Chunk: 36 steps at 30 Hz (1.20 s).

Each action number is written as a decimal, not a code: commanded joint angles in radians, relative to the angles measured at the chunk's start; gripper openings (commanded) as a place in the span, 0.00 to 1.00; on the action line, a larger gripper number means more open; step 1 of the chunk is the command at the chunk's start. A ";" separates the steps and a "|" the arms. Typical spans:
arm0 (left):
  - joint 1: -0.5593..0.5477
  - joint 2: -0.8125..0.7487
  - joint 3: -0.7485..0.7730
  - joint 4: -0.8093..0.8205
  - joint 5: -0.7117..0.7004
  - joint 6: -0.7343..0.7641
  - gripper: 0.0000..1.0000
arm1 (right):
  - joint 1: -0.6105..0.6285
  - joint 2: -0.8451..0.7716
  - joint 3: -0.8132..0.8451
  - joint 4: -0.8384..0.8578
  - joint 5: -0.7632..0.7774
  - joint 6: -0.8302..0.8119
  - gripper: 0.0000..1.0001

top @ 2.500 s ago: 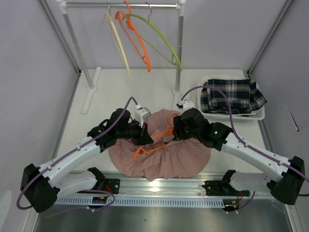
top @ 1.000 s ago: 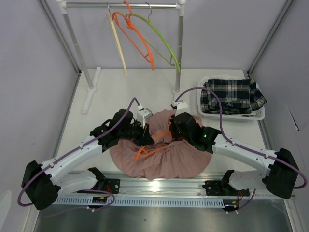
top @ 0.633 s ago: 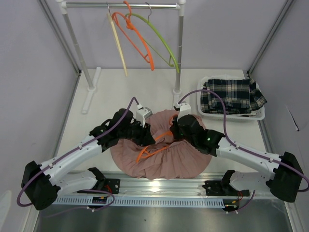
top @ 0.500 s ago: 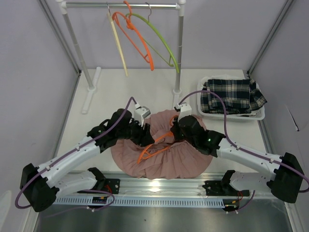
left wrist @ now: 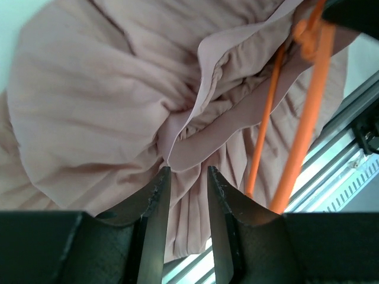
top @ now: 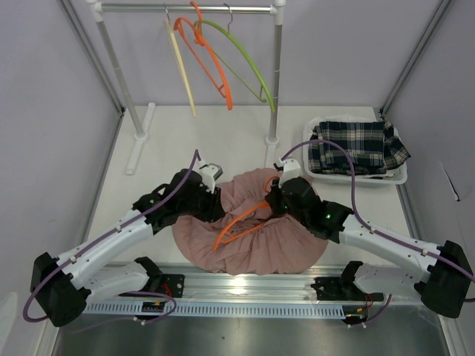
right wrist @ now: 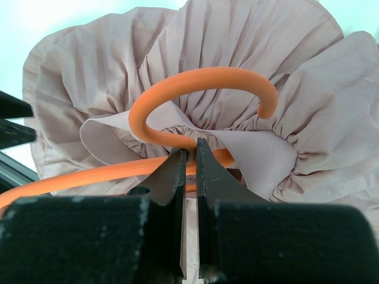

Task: Place the skirt on the hanger

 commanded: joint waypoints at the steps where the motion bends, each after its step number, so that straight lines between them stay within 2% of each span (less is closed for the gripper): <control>1: 0.004 0.011 -0.053 0.035 0.027 -0.050 0.36 | -0.012 -0.030 -0.003 0.052 -0.002 0.003 0.00; 11: 0.004 0.061 -0.136 0.130 0.060 -0.073 0.42 | -0.030 -0.042 -0.001 0.057 -0.018 0.010 0.00; 24: 0.005 0.144 -0.173 0.265 0.070 -0.113 0.38 | -0.056 -0.053 -0.003 0.063 -0.030 0.012 0.00; 32: 0.004 0.169 -0.209 0.300 0.030 -0.124 0.43 | -0.073 -0.059 -0.012 0.078 -0.035 0.024 0.00; 35: 0.005 0.178 -0.223 0.317 0.019 -0.130 0.40 | -0.078 -0.056 -0.016 0.092 -0.036 0.029 0.00; 36: 0.004 0.181 -0.228 0.322 0.016 -0.135 0.35 | -0.079 -0.057 -0.019 0.097 -0.036 0.029 0.00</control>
